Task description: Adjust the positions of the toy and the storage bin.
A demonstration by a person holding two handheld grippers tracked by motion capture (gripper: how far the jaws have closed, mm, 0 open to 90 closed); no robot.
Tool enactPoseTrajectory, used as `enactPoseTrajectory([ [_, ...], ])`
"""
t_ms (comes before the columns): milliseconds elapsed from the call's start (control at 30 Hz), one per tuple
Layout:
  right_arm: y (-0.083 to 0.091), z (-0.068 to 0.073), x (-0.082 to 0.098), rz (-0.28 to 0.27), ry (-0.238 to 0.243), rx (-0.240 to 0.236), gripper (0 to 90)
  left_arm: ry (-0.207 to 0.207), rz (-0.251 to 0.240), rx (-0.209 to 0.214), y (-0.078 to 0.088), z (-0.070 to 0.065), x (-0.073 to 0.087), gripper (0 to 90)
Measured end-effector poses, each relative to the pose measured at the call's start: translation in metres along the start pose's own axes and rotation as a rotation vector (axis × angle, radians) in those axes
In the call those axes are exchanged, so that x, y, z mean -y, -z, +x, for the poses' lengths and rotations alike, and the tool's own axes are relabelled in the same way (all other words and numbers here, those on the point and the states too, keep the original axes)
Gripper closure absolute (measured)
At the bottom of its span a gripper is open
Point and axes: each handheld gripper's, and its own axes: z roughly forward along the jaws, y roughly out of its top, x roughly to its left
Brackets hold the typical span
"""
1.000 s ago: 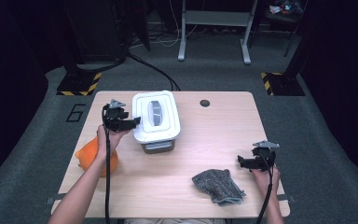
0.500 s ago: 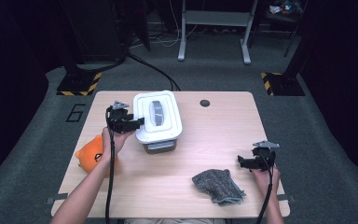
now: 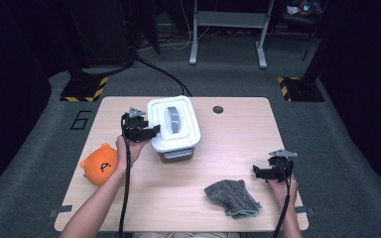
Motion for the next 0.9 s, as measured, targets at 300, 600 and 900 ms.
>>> enactPoseTrajectory([
  [300, 0.0, 0.0, 0.0, 0.0, 0.0, 0.0, 0.0, 0.007, -0.006, 0.004, -0.007, -0.009, -0.003, 43.3],
  [600, 0.0, 0.0, 0.0, 0.0, 0.0, 0.0, 0.0, -0.003, -0.011, 0.008, -0.016, -0.02, -0.007, 43.4],
  [900, 0.0, 0.0, 0.0, 0.0, 0.0, 0.0, 0.0, 0.005, -0.001, 0.009, -0.021, -0.028, -0.011, 43.4],
])
